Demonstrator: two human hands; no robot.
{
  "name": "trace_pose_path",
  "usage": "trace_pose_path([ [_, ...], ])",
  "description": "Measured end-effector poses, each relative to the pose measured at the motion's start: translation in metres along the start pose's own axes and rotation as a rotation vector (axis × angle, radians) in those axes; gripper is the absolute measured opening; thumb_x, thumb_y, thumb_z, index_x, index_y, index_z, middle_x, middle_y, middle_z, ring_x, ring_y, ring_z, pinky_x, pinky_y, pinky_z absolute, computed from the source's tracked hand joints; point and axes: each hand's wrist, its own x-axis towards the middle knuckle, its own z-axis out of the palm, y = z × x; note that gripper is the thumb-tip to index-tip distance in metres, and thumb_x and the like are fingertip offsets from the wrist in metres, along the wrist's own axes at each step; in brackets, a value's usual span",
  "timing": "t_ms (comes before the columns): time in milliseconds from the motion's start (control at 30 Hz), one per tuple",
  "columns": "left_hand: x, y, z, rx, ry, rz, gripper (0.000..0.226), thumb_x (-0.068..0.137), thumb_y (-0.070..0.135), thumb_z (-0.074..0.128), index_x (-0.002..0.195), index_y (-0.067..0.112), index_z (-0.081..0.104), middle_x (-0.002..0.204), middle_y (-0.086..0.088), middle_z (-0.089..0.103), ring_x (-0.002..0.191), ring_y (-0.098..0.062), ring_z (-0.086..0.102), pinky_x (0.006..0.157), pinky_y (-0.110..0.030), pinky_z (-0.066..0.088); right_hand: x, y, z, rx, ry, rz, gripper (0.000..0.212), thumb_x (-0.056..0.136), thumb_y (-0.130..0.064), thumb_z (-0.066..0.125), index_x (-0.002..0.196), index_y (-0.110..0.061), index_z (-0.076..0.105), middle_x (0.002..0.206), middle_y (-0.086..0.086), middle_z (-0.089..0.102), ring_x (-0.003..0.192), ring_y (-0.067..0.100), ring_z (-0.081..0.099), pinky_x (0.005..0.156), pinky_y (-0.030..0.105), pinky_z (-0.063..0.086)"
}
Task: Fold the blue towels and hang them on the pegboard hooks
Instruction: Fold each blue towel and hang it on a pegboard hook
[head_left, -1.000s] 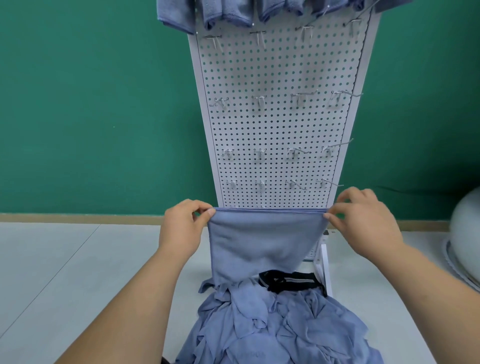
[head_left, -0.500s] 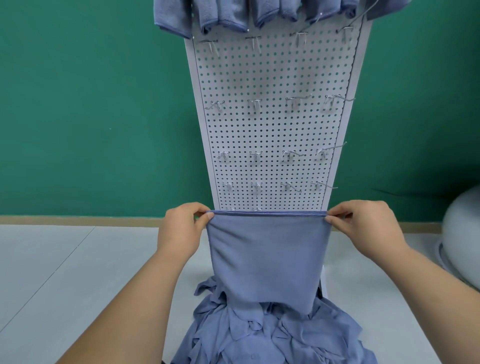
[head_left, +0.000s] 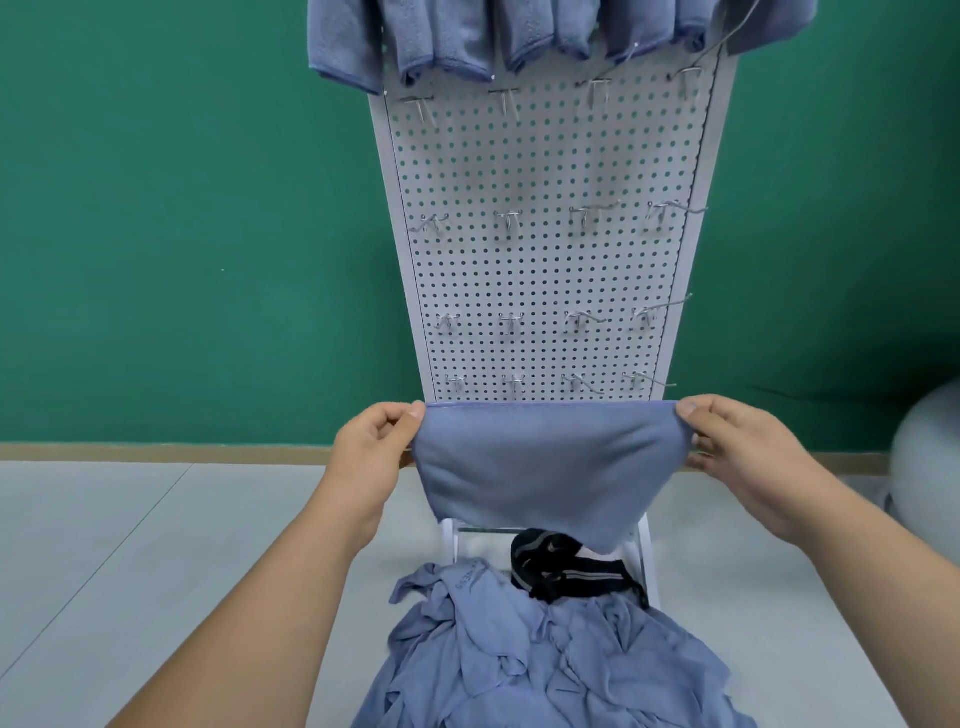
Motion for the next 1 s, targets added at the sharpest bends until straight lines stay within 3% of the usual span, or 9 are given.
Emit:
trace_pose_path([
  [100,0.000,0.004,0.002,-0.149,0.024,-0.058,0.022,0.102,0.030,0.069,0.098,0.009,0.072,0.091,-0.009,0.070,0.084,-0.021,0.060,0.082,-0.039,0.053,-0.002,-0.009,0.005,0.115,0.007,0.023,0.021,0.103,-0.025,0.064,0.107,-0.006,0.073,0.098,0.013,0.072,0.091,0.027,0.062,0.083,0.039,0.049],
  [167,0.000,0.003,0.005,-0.128,0.104,-0.066,0.020,0.099,0.030,0.072,0.096,0.010,0.072,0.089,-0.005,0.072,0.083,-0.019,0.060,0.079,-0.039,0.054,-0.003,-0.010,0.013,0.134,0.061,0.017,0.020,0.100,-0.026,0.070,0.102,-0.007,0.075,0.086,0.008,0.074,0.081,0.024,0.062,0.081,0.039,0.049],
  [267,-0.004,-0.001,0.017,-0.036,0.226,-0.041,0.019,0.095,0.029,0.078,0.093,0.011,0.073,0.090,-0.003,0.078,0.080,-0.015,0.067,0.087,-0.049,0.060,-0.004,-0.008,0.030,0.119,0.223,-0.014,0.020,0.092,-0.026,0.081,0.098,-0.008,0.079,0.080,0.006,0.074,0.075,0.021,0.062,0.081,0.042,0.053],
  [400,-0.018,0.000,0.042,0.041,0.154,-0.017,0.010,0.093,0.025,0.079,0.090,0.016,0.074,0.091,-0.007,0.078,0.079,-0.018,0.070,0.085,-0.053,0.063,-0.011,-0.008,0.059,0.070,0.291,-0.069,0.010,0.094,-0.021,0.080,0.095,-0.012,0.079,0.081,0.001,0.079,0.067,0.011,0.067,0.069,0.031,0.056],
  [500,-0.027,0.000,0.062,0.096,0.034,0.016,0.010,0.091,0.028,0.081,0.090,0.020,0.075,0.090,-0.004,0.078,0.081,-0.017,0.071,0.081,-0.042,0.062,-0.017,-0.008,0.079,-0.001,0.254,-0.124,0.005,0.095,-0.021,0.078,0.094,-0.016,0.079,0.085,0.003,0.080,0.067,0.009,0.066,0.066,0.029,0.056],
  [633,-0.039,0.000,0.084,0.105,-0.073,0.045,0.006,0.091,0.019,0.082,0.093,0.018,0.076,0.087,0.000,0.079,0.085,-0.018,0.075,0.074,-0.024,0.055,-0.022,-0.001,0.101,-0.128,0.190,-0.201,0.005,0.095,-0.017,0.078,0.099,-0.020,0.079,0.089,-0.001,0.080,0.085,0.016,0.076,0.086,0.040,0.063],
  [867,-0.045,-0.006,0.095,0.126,-0.102,0.104,0.011,0.091,0.012,0.082,0.093,0.023,0.077,0.089,0.009,0.080,0.083,-0.004,0.073,0.080,-0.019,0.057,-0.032,0.007,0.119,-0.363,0.163,-0.282,0.007,0.093,-0.023,0.080,0.098,-0.027,0.080,0.086,-0.020,0.078,0.082,-0.004,0.071,0.075,0.011,0.053],
  [1000,-0.046,-0.005,0.093,0.151,-0.114,0.120,0.008,0.092,0.013,0.081,0.096,0.019,0.080,0.091,0.009,0.080,0.086,-0.005,0.074,0.083,-0.019,0.057,-0.034,0.008,0.121,-0.372,0.151,-0.274,0.008,0.093,-0.022,0.080,0.099,-0.027,0.081,0.088,-0.021,0.078,0.084,-0.006,0.072,0.078,0.012,0.054],
])
